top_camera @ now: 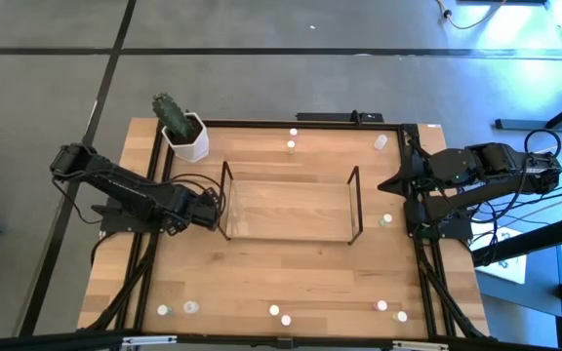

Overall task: Pick and place medicine bottles onto shelf by color
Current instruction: Put the top left blue pill bottle on the shelf

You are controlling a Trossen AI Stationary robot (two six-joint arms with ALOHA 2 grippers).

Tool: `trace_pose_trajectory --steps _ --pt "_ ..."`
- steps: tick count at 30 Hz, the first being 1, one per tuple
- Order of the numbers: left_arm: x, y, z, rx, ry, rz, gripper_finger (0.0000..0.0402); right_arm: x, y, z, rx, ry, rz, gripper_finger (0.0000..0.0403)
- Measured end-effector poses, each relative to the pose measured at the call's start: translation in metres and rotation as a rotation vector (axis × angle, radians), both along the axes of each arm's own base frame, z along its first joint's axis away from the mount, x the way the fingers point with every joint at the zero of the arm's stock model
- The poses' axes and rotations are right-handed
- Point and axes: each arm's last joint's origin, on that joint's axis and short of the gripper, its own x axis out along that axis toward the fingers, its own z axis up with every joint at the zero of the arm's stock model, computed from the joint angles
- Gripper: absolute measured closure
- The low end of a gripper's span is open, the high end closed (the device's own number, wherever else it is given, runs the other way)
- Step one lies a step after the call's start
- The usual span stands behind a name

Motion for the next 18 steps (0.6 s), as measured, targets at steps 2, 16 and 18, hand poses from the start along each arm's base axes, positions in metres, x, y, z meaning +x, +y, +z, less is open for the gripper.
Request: trace_pose_trajectory --steps 2,16,18 --pt "0.0000 0.0000 0.0000 0.000 0.000 0.000 0.0069 0.0001 0.0000 0.0000 0.000 0.000 0.000 0.0385" --pt "-0.0018 0.0004 0.0000 0.003 0.019 0.000 0.0069 0.0000 0.0000 0.0000 0.000 0.000 0.000 0.0385" --pt "-0.0018 0.0002 -0.0003 -0.004 0.023 0.001 0.0069 0.0000 0.0000 0.0000 0.000 0.000 0.000 0.0385"
